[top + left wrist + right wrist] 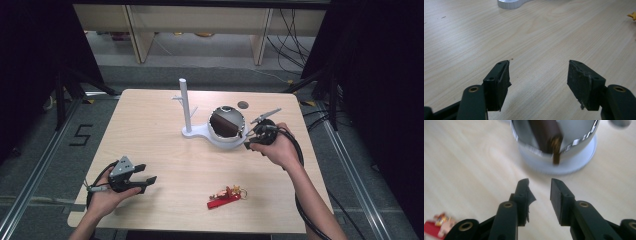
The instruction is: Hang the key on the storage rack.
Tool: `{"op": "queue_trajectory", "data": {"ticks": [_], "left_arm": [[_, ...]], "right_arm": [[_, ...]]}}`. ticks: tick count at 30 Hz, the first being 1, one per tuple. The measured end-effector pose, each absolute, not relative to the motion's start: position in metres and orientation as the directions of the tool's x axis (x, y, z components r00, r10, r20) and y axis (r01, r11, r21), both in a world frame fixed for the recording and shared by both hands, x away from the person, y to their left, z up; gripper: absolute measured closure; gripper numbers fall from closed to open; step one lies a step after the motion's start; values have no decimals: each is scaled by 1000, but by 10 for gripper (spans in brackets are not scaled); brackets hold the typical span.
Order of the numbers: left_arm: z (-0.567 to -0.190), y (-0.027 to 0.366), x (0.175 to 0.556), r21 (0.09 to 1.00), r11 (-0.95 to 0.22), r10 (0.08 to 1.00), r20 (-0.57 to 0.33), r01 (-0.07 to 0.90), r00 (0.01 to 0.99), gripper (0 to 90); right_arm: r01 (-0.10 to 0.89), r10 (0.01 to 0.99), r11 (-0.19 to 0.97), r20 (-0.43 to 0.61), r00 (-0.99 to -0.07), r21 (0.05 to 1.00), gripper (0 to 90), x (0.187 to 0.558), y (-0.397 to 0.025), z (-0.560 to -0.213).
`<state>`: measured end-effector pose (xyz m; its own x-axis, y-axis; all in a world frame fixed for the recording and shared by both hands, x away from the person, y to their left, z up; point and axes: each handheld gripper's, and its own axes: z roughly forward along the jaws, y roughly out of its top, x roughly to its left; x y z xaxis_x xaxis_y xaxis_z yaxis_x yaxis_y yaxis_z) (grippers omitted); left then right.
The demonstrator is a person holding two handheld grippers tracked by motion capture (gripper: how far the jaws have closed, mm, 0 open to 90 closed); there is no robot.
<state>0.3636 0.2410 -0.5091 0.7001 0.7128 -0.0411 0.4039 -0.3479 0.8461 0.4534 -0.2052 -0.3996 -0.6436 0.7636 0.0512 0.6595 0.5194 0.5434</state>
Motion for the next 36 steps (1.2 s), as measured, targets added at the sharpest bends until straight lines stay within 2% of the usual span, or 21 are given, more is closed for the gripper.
{"op": "queue_trajectory", "data": {"ticks": [4, 16, 29, 36], "left_arm": [[-508, 239, 363, 845, -353, 712, -35, 401, 701, 340], [-492, 206, 363, 845, -406, 638, -11, 349, 770, 341], [-491, 201, 361, 854, -391, 623, -29, 343, 781, 338], [-491, 203, 360, 853, -390, 631, -27, 347, 775, 337]], "right_arm": [[682, 753, 546, 72, -654, 486, 701, 436, -210, -411], [695, 726, 586, 112, -679, 416, 686, 406, -210, -440], [584, 608, 725, 59, -792, 365, 624, 389, -208, -448], [637, 647, 698, 94, -757, 327, 651, 390, -209, -456]]}}
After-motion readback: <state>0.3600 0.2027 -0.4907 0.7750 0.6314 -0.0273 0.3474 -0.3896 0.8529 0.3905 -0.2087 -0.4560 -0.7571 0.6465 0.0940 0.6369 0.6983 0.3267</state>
